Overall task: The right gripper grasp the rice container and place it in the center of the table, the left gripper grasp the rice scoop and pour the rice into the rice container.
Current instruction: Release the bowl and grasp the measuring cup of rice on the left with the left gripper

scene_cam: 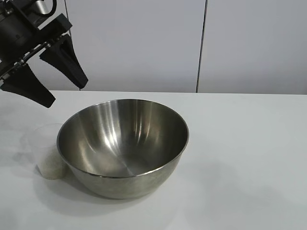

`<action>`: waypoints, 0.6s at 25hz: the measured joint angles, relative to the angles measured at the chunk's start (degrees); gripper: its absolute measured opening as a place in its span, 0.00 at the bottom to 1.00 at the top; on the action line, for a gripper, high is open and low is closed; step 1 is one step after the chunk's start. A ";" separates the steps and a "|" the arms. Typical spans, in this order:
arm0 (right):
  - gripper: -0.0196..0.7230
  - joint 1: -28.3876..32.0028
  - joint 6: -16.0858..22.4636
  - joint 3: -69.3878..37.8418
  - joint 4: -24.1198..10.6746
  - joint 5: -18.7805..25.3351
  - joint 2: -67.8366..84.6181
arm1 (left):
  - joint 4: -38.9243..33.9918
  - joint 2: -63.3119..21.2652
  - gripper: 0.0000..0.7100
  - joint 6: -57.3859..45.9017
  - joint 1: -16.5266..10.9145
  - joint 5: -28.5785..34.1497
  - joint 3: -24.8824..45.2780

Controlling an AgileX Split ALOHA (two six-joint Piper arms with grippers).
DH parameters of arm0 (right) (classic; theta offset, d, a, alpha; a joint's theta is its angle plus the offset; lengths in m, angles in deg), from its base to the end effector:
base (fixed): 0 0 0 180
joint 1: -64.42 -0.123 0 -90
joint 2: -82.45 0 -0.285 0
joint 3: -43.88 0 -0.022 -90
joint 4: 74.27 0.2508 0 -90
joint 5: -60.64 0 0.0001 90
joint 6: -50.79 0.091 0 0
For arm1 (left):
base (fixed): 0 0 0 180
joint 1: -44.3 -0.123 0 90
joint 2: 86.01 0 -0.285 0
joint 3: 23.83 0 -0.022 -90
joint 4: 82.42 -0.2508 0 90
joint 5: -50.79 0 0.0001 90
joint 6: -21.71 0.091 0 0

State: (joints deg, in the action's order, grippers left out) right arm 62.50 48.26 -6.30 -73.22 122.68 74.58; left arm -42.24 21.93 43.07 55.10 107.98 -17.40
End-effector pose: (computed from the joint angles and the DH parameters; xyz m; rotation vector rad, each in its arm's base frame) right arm -0.0025 0.0014 0.2677 -0.0821 2.0942 0.0157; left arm 0.3306 -0.1133 0.2371 0.3006 2.8005 -0.8707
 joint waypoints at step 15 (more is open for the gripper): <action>0.59 0.00 0.96 0.00 -0.35 0.00 0.00 | 0.00 0.00 0.76 0.00 0.00 0.00 0.00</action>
State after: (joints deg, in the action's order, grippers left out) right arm 62.50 49.22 -6.30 -73.57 122.68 74.58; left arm -42.24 21.93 43.07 55.10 107.98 -17.40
